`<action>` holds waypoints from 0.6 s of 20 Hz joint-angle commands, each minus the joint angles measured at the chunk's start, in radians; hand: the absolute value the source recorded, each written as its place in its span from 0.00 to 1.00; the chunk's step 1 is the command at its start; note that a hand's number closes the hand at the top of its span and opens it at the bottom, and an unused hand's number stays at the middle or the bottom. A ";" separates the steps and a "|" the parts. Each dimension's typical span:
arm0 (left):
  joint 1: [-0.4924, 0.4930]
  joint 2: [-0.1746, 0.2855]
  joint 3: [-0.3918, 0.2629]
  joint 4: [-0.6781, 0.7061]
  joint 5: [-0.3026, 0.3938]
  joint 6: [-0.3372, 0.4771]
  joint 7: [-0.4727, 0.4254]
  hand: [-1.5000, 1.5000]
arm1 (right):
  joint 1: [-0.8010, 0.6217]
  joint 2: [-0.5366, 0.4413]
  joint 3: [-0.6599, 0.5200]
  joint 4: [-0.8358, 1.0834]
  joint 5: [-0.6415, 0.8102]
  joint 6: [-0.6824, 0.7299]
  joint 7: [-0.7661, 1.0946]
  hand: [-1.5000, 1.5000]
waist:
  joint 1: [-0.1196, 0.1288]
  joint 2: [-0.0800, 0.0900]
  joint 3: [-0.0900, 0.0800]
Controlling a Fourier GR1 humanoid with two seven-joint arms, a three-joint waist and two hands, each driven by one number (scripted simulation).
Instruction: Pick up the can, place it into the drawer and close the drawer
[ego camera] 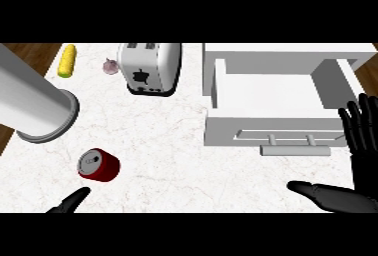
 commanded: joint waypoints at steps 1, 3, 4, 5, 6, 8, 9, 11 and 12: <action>0.038 -0.001 -0.112 -0.044 -0.115 0.076 0.078 0.00 | 0.038 -0.008 -0.030 0.037 -0.024 0.041 -0.063 0.00 | -0.005 0.000 0.000; -0.030 -0.001 -0.056 -0.010 -0.094 0.047 0.089 0.00 | 0.077 -0.005 -0.024 -0.059 -0.036 0.047 -0.011 0.00 | -0.008 0.000 -0.001; 0.052 -0.001 -0.119 -0.090 -0.155 0.067 0.111 0.00 | 0.121 0.016 0.011 -0.083 -0.011 0.042 -0.016 0.00 | -0.007 -0.001 0.000; -0.070 -0.001 -0.048 -0.040 -0.169 0.024 0.189 0.00 | 0.036 0.030 0.017 0.001 0.040 -0.002 -0.025 0.00 | -0.007 0.001 0.000; -0.018 -0.001 -0.114 0.049 -0.114 0.121 0.067 0.00 | 0.077 0.009 -0.021 -0.002 -0.021 0.053 -0.067 0.00 | -0.007 0.000 -0.001; -0.049 -0.001 -0.106 0.101 -0.104 0.103 0.061 0.00 | -0.006 -0.009 -0.052 0.043 -0.040 0.047 -0.026 0.00 | -0.005 0.001 -0.001; -0.075 -0.001 -0.086 0.146 -0.063 0.128 0.036 0.00 | 0.012 0.009 -0.019 -0.027 -0.001 0.018 0.014 0.00 | -0.006 0.001 -0.001; -0.087 -0.001 -0.050 0.147 -0.034 0.085 0.046 0.00 | -0.044 -0.002 -0.027 0.018 0.020 0.008 0.024 0.00 | -0.004 0.001 -0.001; -0.013 -0.001 -0.121 0.103 -0.070 0.136 0.050 0.00 | 0.123 0.010 -0.033 -0.117 -0.025 0.051 -0.002 0.00 | -0.008 -0.001 -0.001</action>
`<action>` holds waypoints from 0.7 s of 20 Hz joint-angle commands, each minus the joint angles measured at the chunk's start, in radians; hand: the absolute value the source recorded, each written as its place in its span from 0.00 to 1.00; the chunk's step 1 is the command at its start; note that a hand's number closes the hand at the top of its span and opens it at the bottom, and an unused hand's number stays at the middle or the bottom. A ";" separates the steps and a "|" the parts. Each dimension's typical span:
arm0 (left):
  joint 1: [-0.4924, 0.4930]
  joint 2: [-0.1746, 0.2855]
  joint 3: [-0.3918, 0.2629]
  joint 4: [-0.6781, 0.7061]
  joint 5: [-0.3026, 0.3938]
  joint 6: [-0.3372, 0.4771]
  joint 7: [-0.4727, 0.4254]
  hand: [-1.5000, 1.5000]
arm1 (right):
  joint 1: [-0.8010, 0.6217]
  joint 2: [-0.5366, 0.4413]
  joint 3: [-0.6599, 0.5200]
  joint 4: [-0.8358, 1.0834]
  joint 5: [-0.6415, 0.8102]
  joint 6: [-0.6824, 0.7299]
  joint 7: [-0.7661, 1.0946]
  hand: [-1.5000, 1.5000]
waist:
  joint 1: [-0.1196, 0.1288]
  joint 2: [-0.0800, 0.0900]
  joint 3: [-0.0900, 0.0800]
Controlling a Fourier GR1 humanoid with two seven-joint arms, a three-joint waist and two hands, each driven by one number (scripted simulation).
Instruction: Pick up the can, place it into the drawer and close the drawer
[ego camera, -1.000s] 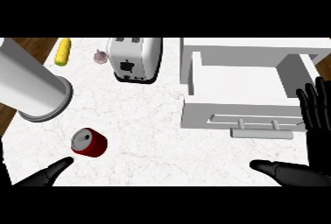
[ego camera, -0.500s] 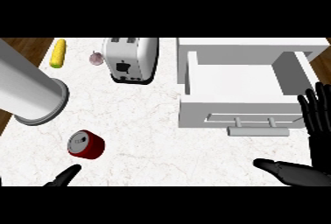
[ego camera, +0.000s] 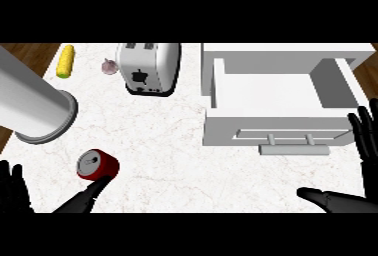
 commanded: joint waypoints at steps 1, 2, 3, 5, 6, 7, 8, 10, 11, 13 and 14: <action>-0.048 -0.001 0.018 0.074 0.019 0.022 -0.020 0.00 | 0.015 -0.001 -0.026 -0.001 -0.021 0.021 0.000 0.00 | -0.001 0.000 0.000; -0.103 -0.001 0.023 0.129 0.003 0.045 0.029 0.00 | -0.005 -0.022 -0.039 -0.002 -0.030 0.030 0.017 0.00 | -0.003 0.001 0.000; -0.106 -0.001 -0.022 0.216 0.049 0.127 -0.055 0.00 | -0.016 -0.040 -0.081 -0.006 -0.056 0.036 0.000 0.00 | -0.005 0.001 0.000; -0.042 -0.001 -0.042 0.193 0.045 0.141 -0.081 0.00 | 0.059 0.017 -0.014 -0.051 0.000 0.019 -0.014 0.00 | -0.002 0.000 0.000; -0.028 -0.001 -0.098 0.252 0.052 0.172 -0.129 0.00 | 0.007 -0.009 -0.043 0.019 -0.021 0.039 -0.039 0.00 | 0.000 0.000 0.000; -0.023 -0.001 -0.097 0.291 0.117 0.198 -0.200 0.00 | -0.003 0.012 -0.045 0.071 -0.015 0.021 -0.063 0.00 | 0.001 0.000 0.000; -0.103 -0.001 -0.051 0.345 0.116 0.209 -0.177 0.00 | 0.092 0.005 -0.048 0.004 -0.039 0.071 -0.096 0.00 | -0.005 0.000 0.000; -0.115 -0.001 -0.011 0.336 0.119 0.167 -0.157 0.00 | 0.070 0.011 -0.025 -0.061 -0.011 0.046 -0.022 0.00 | -0.003 0.000 0.000; 0.005 -0.001 -0.035 0.366 0.251 0.171 -0.337 0.00 | 0.069 -0.003 -0.055 -0.023 -0.029 0.060 -0.061 0.00 | 0.001 -0.001 -0.001; -0.071 -0.001 0.035 0.437 0.314 0.139 -0.372 0.00 | 0.032 0.010 -0.050 -0.022 -0.019 0.034 -0.020 0.00 | 0.000 0.000 -0.001; -0.001 -0.001 -0.008 0.450 0.352 0.172 -0.448 0.00 | 0.053 -0.024 -0.086 -0.079 -0.073 0.066 0.011 0.00 | 0.000 -0.001 -0.002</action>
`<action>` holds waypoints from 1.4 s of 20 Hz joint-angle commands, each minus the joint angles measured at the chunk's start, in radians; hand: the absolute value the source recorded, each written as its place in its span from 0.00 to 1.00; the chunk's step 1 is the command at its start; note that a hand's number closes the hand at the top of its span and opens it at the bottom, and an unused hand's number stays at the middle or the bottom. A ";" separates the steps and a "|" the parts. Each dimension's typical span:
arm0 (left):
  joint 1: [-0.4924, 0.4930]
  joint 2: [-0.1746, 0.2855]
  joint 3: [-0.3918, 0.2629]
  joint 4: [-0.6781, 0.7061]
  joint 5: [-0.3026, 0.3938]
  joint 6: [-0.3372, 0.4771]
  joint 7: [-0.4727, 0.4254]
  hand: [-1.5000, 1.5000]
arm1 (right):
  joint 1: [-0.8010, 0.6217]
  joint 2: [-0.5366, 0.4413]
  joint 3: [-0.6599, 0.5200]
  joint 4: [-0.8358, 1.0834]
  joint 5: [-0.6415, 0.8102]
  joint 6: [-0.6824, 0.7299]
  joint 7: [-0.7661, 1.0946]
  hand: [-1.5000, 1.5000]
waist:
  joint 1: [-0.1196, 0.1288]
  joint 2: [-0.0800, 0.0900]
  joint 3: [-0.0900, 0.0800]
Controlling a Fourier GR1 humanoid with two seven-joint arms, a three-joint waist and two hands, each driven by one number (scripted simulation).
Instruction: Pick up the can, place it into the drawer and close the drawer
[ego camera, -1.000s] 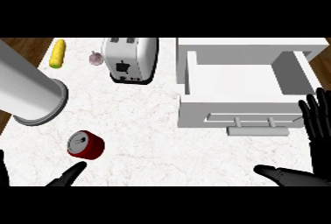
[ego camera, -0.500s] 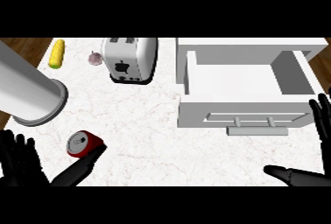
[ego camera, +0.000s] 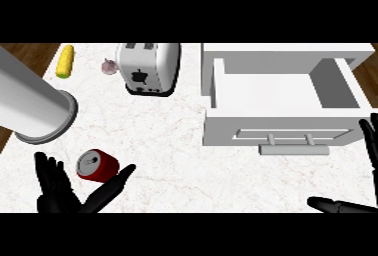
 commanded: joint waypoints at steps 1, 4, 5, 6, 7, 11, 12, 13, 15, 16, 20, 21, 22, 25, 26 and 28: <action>-0.009 0.000 0.055 0.065 0.118 -0.008 -0.097 0.00 | 0.014 -0.012 -0.035 -0.048 -0.027 0.015 0.042 0.00 | 0.000 0.000 0.000; 0.002 0.000 -0.017 0.159 0.183 0.102 -0.234 0.00 | 0.074 0.011 -0.009 -0.093 -0.012 0.025 0.031 0.00 | -0.002 -0.001 0.000; -0.002 0.000 0.047 0.157 0.216 0.041 -0.225 0.00 | 0.026 -0.068 -0.114 -0.053 -0.096 0.071 0.048 0.00 | -0.001 0.000 0.000; -0.028 0.000 0.066 0.212 0.252 0.050 -0.268 0.00 | -0.007 -0.027 -0.094 -0.003 -0.081 0.044 0.007 0.00 | 0.000 0.000 0.000; -0.086 0.000 0.079 0.210 0.194 0.053 -0.191 0.00 | 0.012 0.027 -0.010 -0.034 0.017 0.006 0.012 0.00 | -0.001 0.001 0.000; -0.009 0.000 0.072 0.360 0.489 0.022 -0.537 0.00 | -0.005 -0.043 -0.103 -0.035 -0.094 0.062 0.048 0.00 | 0.002 0.000 -0.001; -0.012 0.000 0.138 0.317 0.446 -0.055 -0.471 0.00 | 0.056 0.010 -0.046 -0.103 -0.035 0.045 0.056 0.00 | 0.000 0.000 0.000; -0.002 0.000 0.000 0.338 0.484 0.085 -0.520 0.00 | 0.009 0.002 -0.041 -0.085 -0.024 0.026 0.090 0.00 | 0.001 0.000 0.000; -0.081 0.000 0.119 0.508 0.600 -0.022 -0.636 0.00 | -0.049 -0.032 -0.083 -0.064 -0.049 0.017 0.125 0.00 | 0.002 0.001 -0.001; -0.018 0.000 0.158 0.433 0.537 -0.070 -0.595 0.00 | -0.018 -0.044 -0.097 -0.134 -0.088 0.045 0.155 0.00 | 0.001 0.000 0.000; -0.090 0.000 0.143 0.558 0.625 -0.069 -0.668 0.00 | -0.054 -0.018 -0.079 -0.088 -0.029 0.019 0.149 0.00 | 0.001 0.001 0.000; -0.130 0.000 0.236 0.608 0.663 -0.141 -0.698 0.00 | 0.016 0.016 -0.067 -0.086 -0.016 0.044 0.070 0.00 | -0.001 0.001 0.000; -0.092 0.025 0.269 0.575 0.641 -0.190 -0.647 0.00 | 0.051 0.025 -0.072 -0.055 -0.014 0.072 0.001 0.00 | -0.001 0.000 0.001; -0.160 0.000 0.240 0.688 0.716 -0.133 -0.773 0.00 | 0.049 0.037 -0.045 -0.071 0.016 0.074 0.026 0.00 | -0.002 0.001 0.000; -0.127 0.000 0.191 0.623 0.712 -0.096 -0.743 0.00 | 0.017 0.019 -0.060 -0.159 0.003 0.040 0.139 0.00 | -0.001 0.000 0.000; -0.192 0.031 0.312 0.678 0.682 -0.168 -0.674 0.00 | 0.119 0.027 -0.100 -0.149 -0.054 0.118 0.047 0.00 | -0.005 0.000 0.001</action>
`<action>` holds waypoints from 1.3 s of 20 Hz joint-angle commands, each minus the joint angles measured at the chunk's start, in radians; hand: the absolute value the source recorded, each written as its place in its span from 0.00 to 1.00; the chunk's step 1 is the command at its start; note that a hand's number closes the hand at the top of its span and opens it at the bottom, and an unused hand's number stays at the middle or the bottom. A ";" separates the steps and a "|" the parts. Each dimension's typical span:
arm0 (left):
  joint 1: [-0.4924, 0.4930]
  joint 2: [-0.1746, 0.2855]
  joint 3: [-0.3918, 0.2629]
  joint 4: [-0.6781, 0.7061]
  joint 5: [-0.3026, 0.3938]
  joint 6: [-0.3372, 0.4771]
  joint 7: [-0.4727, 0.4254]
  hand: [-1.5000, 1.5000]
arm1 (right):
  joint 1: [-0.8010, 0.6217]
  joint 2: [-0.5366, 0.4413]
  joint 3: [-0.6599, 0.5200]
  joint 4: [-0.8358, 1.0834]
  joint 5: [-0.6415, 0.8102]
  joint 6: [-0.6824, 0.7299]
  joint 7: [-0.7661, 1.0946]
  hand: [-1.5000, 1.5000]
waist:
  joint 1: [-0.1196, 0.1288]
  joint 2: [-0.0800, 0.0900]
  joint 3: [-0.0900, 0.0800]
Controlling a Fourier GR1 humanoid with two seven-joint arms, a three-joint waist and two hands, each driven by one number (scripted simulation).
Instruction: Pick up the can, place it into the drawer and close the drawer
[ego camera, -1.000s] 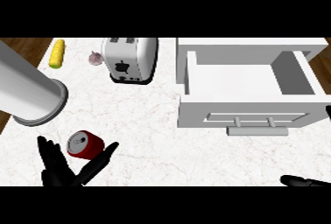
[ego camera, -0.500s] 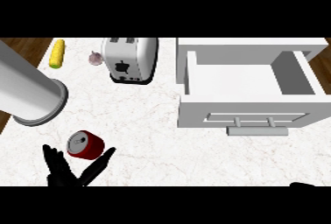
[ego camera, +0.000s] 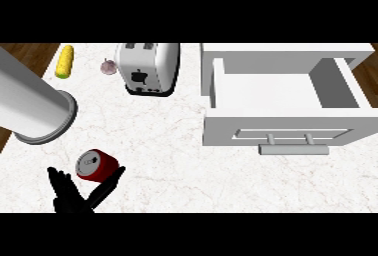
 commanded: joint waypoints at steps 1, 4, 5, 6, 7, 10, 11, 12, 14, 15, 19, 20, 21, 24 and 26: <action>-0.028 -0.009 0.058 0.120 0.061 -0.069 -0.116 0.00 | -0.115 -0.048 -0.055 0.045 -0.014 -0.025 0.058 0.00 | 0.003 0.001 0.000; -0.085 0.034 0.098 0.198 0.064 -0.157 -0.087 0.00 | -0.052 -0.031 -0.065 -0.011 -0.052 0.012 0.052 0.00 | -0.001 0.000 0.000; -0.066 0.037 0.096 0.146 0.053 -0.124 -0.070 0.00 | -0.063 -0.025 -0.039 -0.042 -0.038 -0.005 0.117 0.00 | 0.001 0.000 0.000; -0.117 0.023 0.127 0.257 0.058 -0.160 -0.127 0.00 | -0.056 0.000 -0.028 0.024 0.008 0.005 0.021 0.00 | 0.000 0.001 0.000; -0.171 0.022 0.159 0.358 0.076 -0.207 -0.171 0.00 | -0.066 0.014 -0.004 0.041 0.028 -0.001 -0.004 0.00 | -0.001 0.002 0.000; -0.151 0.050 0.142 0.283 0.054 -0.190 -0.120 0.00 | -0.026 -0.016 -0.082 0.022 -0.048 0.053 0.000 0.00 | -0.001 0.000 0.000; -0.141 0.032 0.114 0.259 0.030 -0.174 -0.117 0.00 | -0.046 0.003 -0.038 0.015 0.003 0.029 0.021 0.00 | 0.000 0.000 0.000; -0.202 0.036 0.101 0.264 0.021 -0.147 -0.100 0.00 | -0.006 0.055 0.028 -0.050 0.077 -0.009 0.019 0.00 | -0.002 0.000 0.000; -0.222 0.045 0.090 0.325 0.026 -0.224 -0.079 0.00 | -0.082 -0.003 -0.049 0.038 0.004 0.010 0.013 0.00 | -0.001 0.001 0.000; -0.276 0.081 0.089 0.352 0.017 -0.226 -0.038 0.00 | -0.125 -0.031 -0.068 0.068 -0.010 0.005 0.040 0.00 | -0.002 0.002 0.000; -0.279 0.038 0.102 0.370 0.024 -0.274 -0.100 1.00 | -0.125 -0.049 -0.103 0.021 -0.060 0.016 0.087 0.00 | -0.001 0.001 0.000; -0.329 0.039 0.131 0.427 0.037 -0.286 -0.111 1.00 | -0.041 0.028 -0.030 -0.030 0.011 0.013 0.036 0.00 | -0.004 0.001 0.000; -0.328 0.074 0.178 0.501 0.071 -0.396 -0.171 1.00 | -0.057 0.029 -0.028 0.052 0.039 0.022 -0.024 0.00 | -0.003 0.002 0.000; -0.335 0.060 0.135 0.421 0.036 -0.350 -0.122 1.00 | -0.089 0.014 -0.023 -0.026 0.042 -0.008 0.079 0.00 | 0.000 0.000 0.000; -0.368 0.021 0.159 0.523 0.037 -0.379 -0.234 1.00 | -0.017 0.012 -0.077 0.025 -0.028 0.067 -0.021 0.00 | -0.005 0.001 0.000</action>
